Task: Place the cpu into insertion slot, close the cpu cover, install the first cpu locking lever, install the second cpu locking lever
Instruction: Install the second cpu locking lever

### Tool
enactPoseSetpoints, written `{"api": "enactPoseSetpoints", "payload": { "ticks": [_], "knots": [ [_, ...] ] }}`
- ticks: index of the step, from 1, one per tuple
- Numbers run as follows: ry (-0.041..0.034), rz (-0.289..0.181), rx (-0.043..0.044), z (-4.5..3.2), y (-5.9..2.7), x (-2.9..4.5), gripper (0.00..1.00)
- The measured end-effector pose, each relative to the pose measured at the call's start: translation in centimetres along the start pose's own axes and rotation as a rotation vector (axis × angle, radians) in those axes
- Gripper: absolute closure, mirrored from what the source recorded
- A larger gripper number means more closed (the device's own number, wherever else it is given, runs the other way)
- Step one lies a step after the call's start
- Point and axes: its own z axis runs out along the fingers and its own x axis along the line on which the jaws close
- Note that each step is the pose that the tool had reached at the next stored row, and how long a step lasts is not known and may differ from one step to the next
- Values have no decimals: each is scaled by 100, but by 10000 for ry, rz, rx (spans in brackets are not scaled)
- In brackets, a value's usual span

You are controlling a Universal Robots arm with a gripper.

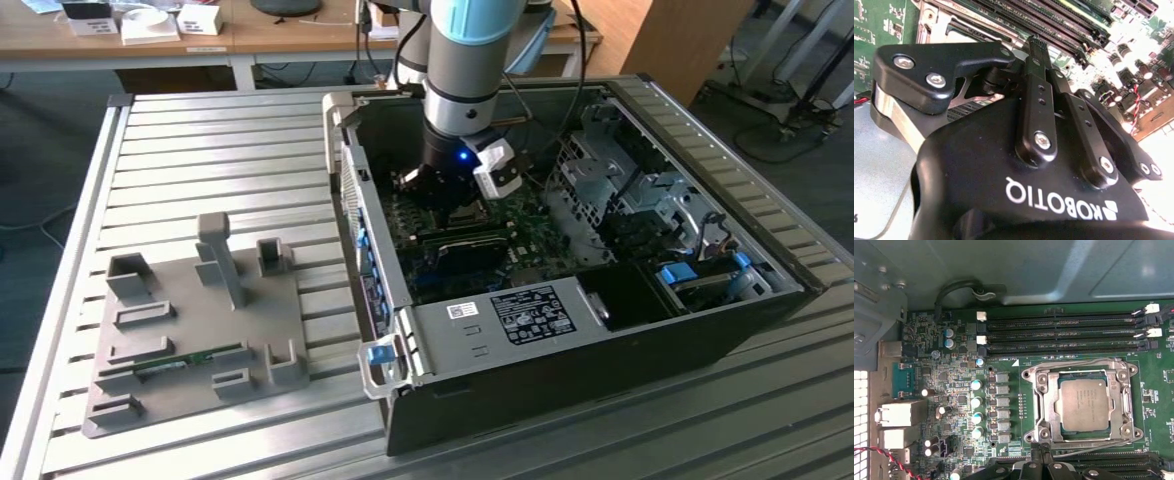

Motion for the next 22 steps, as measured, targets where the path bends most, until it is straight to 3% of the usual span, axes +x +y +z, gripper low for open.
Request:
{"api": "enactPoseSetpoints", "payload": {
  "ticks": [22],
  "knots": [
    [12,9,-208,71,25,21,89]
  ]
}}
